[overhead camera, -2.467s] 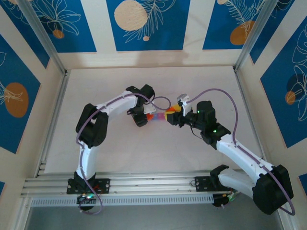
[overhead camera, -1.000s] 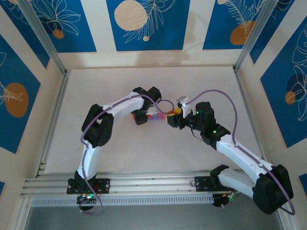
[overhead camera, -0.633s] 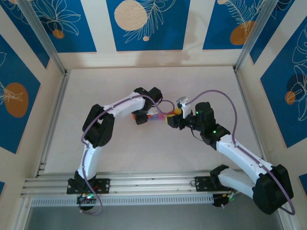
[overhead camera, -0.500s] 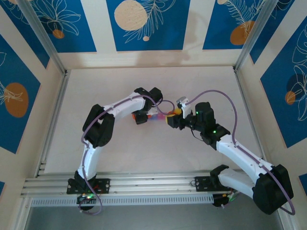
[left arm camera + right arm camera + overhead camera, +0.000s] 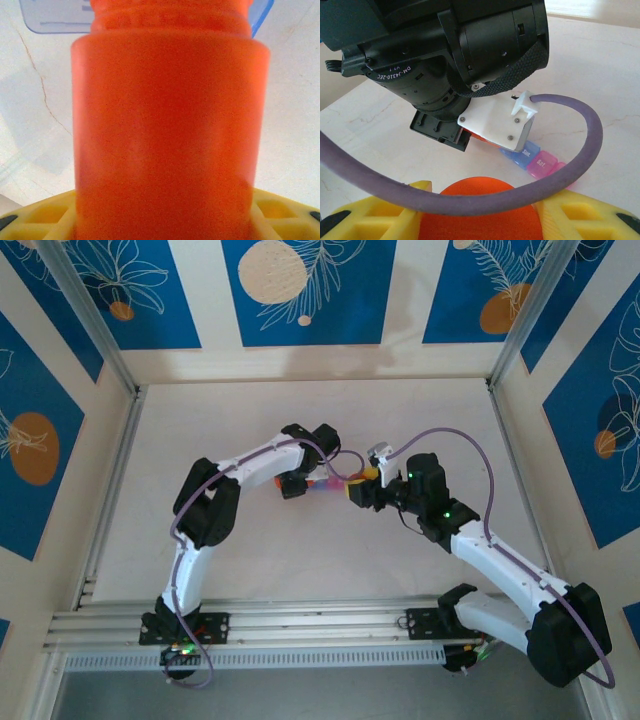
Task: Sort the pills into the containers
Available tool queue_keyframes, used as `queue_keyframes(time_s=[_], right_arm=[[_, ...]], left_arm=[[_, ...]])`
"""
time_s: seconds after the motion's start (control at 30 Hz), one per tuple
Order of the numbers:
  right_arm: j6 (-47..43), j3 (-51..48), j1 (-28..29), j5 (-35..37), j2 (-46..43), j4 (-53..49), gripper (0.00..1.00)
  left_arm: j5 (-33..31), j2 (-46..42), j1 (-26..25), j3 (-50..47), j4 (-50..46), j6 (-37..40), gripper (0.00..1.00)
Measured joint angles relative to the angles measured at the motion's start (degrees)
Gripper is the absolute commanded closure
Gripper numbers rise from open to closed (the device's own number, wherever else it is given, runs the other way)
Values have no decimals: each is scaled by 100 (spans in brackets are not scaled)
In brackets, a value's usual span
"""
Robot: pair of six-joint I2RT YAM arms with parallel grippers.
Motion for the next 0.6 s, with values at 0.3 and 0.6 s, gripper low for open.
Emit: queue_keyframes(time_s=[0.3, 0.6], right_arm=[[2, 0, 13, -4, 7, 2, 70], [2, 0, 79, -63, 7, 201, 70]], left_arm=[[4, -107, 0, -144, 142, 22, 100], [535, -688, 31, -804, 688, -37, 100]])
